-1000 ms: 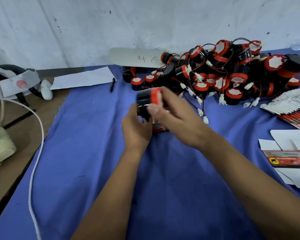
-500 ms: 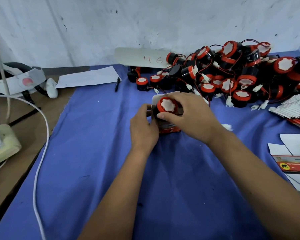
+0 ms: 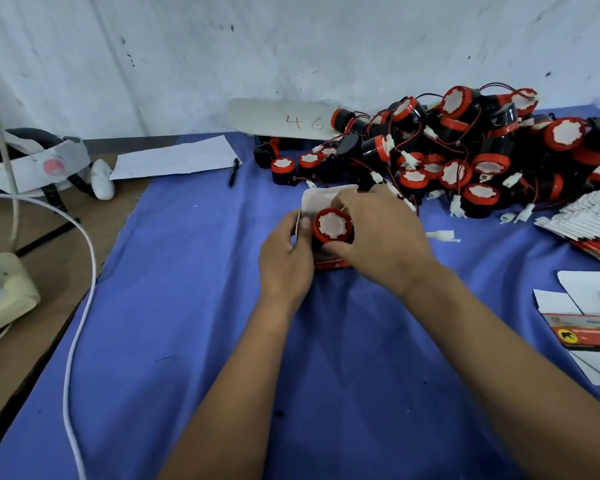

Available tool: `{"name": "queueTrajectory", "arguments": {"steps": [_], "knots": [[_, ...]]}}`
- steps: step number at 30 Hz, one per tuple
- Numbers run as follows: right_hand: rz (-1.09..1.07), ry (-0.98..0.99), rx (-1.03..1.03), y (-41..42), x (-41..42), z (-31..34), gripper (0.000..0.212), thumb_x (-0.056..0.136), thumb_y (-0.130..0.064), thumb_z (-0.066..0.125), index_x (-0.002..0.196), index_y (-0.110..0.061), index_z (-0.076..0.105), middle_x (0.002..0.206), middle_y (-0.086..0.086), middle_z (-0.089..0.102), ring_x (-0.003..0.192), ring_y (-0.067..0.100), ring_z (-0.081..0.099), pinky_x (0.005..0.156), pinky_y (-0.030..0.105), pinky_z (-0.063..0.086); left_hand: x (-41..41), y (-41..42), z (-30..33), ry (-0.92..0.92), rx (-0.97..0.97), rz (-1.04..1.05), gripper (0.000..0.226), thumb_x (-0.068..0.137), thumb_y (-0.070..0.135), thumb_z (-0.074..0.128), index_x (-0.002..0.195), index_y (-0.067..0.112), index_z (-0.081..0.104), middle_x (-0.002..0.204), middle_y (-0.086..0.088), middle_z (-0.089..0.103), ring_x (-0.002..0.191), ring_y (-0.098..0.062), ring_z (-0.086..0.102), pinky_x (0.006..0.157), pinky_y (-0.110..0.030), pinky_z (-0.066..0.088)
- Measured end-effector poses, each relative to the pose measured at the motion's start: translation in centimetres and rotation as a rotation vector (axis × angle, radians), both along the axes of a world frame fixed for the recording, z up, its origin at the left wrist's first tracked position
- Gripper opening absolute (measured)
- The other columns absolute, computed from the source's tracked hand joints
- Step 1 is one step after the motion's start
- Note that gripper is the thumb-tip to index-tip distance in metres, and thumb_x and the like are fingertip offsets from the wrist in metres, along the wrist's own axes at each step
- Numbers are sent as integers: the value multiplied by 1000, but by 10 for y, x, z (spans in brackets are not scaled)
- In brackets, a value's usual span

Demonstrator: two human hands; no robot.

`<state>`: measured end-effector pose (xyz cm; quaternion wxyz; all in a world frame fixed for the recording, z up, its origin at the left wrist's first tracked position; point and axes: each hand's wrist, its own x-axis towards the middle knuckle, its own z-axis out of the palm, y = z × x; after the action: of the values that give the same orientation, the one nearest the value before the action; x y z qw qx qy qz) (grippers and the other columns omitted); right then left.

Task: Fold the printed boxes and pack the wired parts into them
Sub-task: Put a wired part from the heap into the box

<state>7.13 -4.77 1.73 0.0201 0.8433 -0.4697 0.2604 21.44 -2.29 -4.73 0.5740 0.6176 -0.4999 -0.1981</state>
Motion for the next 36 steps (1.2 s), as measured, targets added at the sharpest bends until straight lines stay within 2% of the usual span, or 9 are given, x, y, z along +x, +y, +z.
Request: {"name": "queueTrajectory", "arguments": {"steps": [5, 10, 13, 15, 18, 22, 26, 30, 36], "knots": [[-42, 121, 30, 3, 3, -1, 42, 88, -56, 63, 117, -26, 70, 111, 4, 48, 118, 26, 37, 97, 33, 43, -1, -1, -1, 4, -2, -11, 25, 109, 39, 46, 105, 31, 69, 97, 15, 73, 93, -6, 67, 81, -29, 52], [-37, 206, 124, 8, -5, 13, 47, 88, -57, 64, 123, -25, 66, 118, 6, 42, 114, 28, 44, 91, 37, 47, 1, -3, -4, -22, 35, 19, 10, 100, 30, 61, 105, 30, 70, 95, 20, 73, 86, -1, 66, 67, -14, 46], [-131, 205, 153, 5, -23, 30, 39, 88, -49, 70, 117, -23, 64, 119, 5, 53, 99, 29, 59, 74, 36, 47, -1, -5, -3, 9, 64, 58, 7, 96, 33, 68, 101, 29, 70, 92, 19, 73, 83, -3, 67, 68, -21, 50], [-173, 253, 184, 1, -37, 42, 22, 89, -36, 70, 102, -18, 70, 106, 6, 69, 92, 30, 64, 74, 37, 52, -1, -6, -2, 18, 87, 78, 10, 93, 33, 72, 101, 27, 70, 92, 17, 73, 82, -7, 68, 71, -28, 54], [-104, 124, 149, -1, -41, 53, 9, 89, -18, 70, 87, -13, 76, 88, 9, 73, 81, 29, 66, 75, 40, 57, -2, -7, -1, 29, 107, 90, 16, 89, 36, 77, 102, 29, 70, 94, 18, 73, 86, -7, 69, 73, -28, 55], [67, -20, 81, 6, -19, 43, 23, 89, -23, 67, 67, -16, 65, 65, 1, 62, 62, 18, 57, 59, 34, 47, -6, -5, 1, 22, 97, 113, 22, 86, 39, 80, 102, 28, 69, 94, 19, 72, 88, -1, 67, 72, -25, 53], [80, -81, 29, -4, -12, 18, 13, 91, -26, 68, 89, -14, 65, 86, 1, 64, 78, 21, 59, 71, 36, 49, -6, -3, 0, 22, 80, 99, 15, 88, 36, 77, 97, 28, 70, 92, 16, 74, 89, -5, 69, 78, -37, 58], [93, -313, 59, -12, -20, 8, 27, 87, -19, 76, 108, -12, 61, 87, 1, 69, 73, 18, 64, 72, 41, 55, -5, -3, 2, 4, 80, 92, 14, 88, 35, 78, 97, 27, 69, 93, 14, 73, 91, -8, 69, 81, -42, 58], [180, -256, -4, -14, -21, 20, 5, 88, -14, 72, 92, -13, 76, 80, 0, 74, 75, 17, 67, 73, 39, 56, -9, -5, 3, 14, 83, 133, 14, 86, 31, 78, 94, 27, 68, 89, 15, 71, 86, -1, 66, 75, -32, 55]]}}
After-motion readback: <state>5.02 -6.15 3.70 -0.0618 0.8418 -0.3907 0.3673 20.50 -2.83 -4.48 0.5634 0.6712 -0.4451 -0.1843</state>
